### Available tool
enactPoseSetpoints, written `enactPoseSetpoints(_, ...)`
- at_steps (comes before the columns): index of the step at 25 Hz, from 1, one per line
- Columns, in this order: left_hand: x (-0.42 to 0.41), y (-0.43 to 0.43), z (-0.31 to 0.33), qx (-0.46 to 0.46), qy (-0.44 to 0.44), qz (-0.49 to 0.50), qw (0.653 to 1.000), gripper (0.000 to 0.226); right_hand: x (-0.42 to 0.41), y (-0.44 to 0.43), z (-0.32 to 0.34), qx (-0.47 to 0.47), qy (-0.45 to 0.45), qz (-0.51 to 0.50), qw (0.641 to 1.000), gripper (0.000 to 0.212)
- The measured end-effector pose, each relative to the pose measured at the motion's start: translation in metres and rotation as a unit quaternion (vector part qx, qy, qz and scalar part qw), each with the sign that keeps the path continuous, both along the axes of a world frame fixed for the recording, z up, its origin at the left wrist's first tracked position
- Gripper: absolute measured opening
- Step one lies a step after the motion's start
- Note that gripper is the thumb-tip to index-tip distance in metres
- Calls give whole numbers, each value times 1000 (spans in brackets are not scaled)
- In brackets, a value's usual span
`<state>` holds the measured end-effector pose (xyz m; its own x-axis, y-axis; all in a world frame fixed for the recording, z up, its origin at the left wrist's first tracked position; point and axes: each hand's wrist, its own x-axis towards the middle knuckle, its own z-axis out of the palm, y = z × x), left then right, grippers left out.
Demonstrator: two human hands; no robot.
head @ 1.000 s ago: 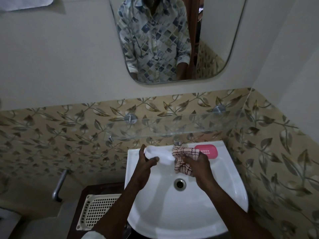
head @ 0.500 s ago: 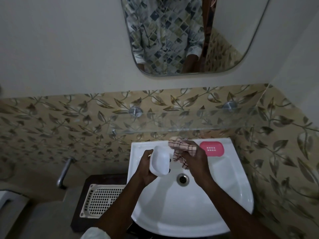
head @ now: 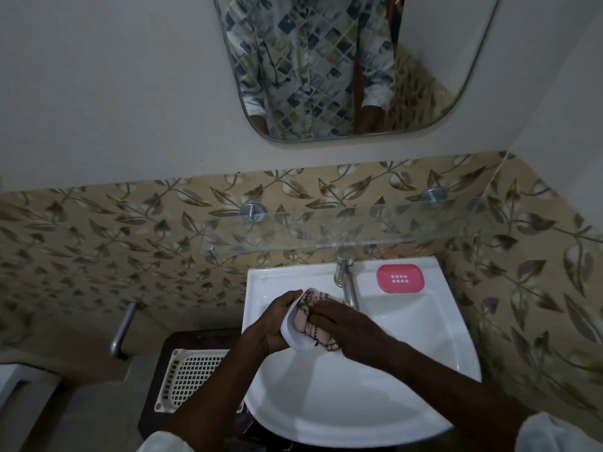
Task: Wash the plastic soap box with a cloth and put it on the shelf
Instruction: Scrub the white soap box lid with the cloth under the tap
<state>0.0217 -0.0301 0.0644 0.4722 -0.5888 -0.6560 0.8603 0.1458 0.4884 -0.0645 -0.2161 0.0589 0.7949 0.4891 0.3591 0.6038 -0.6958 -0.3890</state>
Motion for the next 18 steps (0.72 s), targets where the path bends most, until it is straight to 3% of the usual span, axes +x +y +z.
enactPoseSetpoints(3, 1, -2, -2, -15, 16, 7, 1000, 44, -24, 20, -16, 37, 17, 9, 999, 58)
enactPoseSetpoints(6, -11, -1, -6, -8, 14, -31, 999, 45, -7, -13, -1, -29, -60, 69, 995, 43)
enactPoseSetpoints(8, -8, -4, 1, 9, 2, -38, 999, 45, 0, -21, 3, -52, -93, 40, 993, 37)
enactPoseSetpoints(12, -8, -13, 16, 68, -16, 3, 998, 30, -19, 16, -7, 17, -40, -28, 999, 32)
enactPoseSetpoints(14, -12, -14, 12, 109, -26, 49, 992, 27, -19, 28, -1, 69, 35, -68, 995, 32)
enactPoseSetpoints(15, -15, -16, 11, 128, -36, 60, 989, 29, -15, 32, 10, 125, 122, -109, 979, 30)
enactPoseSetpoints(16, -19, -18, 10, 134, -45, 77, 987, 31, -12, 34, 18, 208, 235, -150, 938, 27)
enactPoseSetpoints(18, -25, -27, 10, 121, -106, 131, 978, 39, -5, 38, 34, 409, 399, -217, 792, 20)
